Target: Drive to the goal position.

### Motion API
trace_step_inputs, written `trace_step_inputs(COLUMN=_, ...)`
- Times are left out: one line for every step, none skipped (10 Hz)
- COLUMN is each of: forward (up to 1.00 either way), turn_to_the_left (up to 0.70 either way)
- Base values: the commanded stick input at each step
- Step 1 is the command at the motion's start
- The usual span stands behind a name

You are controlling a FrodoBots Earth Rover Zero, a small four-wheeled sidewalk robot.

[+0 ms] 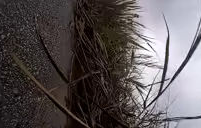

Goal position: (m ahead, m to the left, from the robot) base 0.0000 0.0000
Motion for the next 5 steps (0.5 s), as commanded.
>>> trace_step_inputs(forward=0.00, turn_to_the_left=-0.70)
trace_step_inputs(forward=0.00, turn_to_the_left=-0.70)
trace_step_inputs(forward=0.00, turn_to_the_left=-0.70)
trace_step_inputs(forward=0.00, turn_to_the_left=-0.70)
trace_step_inputs(forward=0.00, turn_to_the_left=-0.70)
